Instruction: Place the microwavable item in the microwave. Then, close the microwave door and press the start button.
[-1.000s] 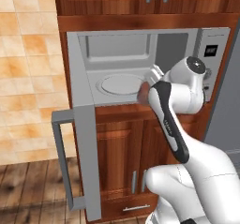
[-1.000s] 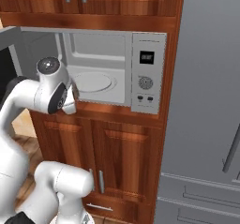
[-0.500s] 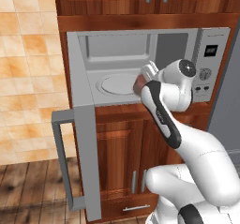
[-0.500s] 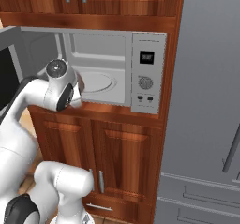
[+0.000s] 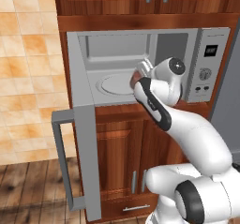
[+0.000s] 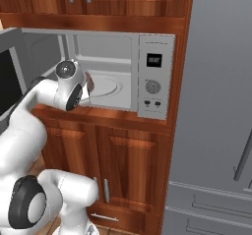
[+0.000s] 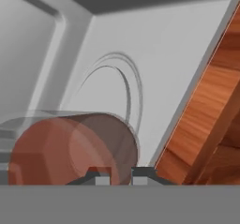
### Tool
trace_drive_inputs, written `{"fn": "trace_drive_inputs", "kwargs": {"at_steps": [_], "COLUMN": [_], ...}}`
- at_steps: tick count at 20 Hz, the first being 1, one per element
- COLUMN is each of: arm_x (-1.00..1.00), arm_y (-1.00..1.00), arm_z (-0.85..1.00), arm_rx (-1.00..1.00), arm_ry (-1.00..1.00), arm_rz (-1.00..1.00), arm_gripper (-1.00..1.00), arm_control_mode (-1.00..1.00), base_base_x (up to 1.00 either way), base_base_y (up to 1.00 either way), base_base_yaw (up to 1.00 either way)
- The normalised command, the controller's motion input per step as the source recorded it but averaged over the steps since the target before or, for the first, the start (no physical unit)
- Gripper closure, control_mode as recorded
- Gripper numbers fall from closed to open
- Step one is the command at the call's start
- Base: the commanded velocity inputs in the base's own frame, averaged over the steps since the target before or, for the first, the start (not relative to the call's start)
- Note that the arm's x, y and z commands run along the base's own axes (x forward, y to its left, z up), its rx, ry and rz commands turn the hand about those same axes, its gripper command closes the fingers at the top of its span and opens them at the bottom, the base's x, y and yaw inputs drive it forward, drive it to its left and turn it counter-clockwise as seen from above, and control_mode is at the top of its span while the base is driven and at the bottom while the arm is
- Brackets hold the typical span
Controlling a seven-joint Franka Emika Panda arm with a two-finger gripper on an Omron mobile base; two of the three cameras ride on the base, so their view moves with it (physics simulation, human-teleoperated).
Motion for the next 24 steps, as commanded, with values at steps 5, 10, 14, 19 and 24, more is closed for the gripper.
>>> {"fn": "trace_drive_inputs", "kwargs": {"at_steps": [5, 10, 14, 19, 24], "arm_x": [0.55, 0.44, 0.28, 0.29, 0.16], "arm_y": [0.06, 0.18, 0.16, 0.11, 0.07], "arm_z": [-0.11, -0.30, -0.17, -0.12, -0.02], "arm_rx": [0.00, 0.00, 0.00, 0.00, 0.00], "arm_ry": [0.00, 0.01, 0.02, 0.00, 0.00], "arm_rz": [0.00, 0.00, 0.00, 0.00, 0.00], "arm_gripper": [1.00, 1.00, 1.00, 1.00, -1.00], "arm_control_mode": [-1.00, -1.00, -1.00, -1.00, -1.00], "base_base_x": [0.00, 0.00, 0.00, 0.00, 0.00], "base_base_y": [0.00, 0.00, 0.00, 0.00, 0.00], "base_base_yaw": [0.00, 0.00, 0.00, 0.00, 0.00]}}
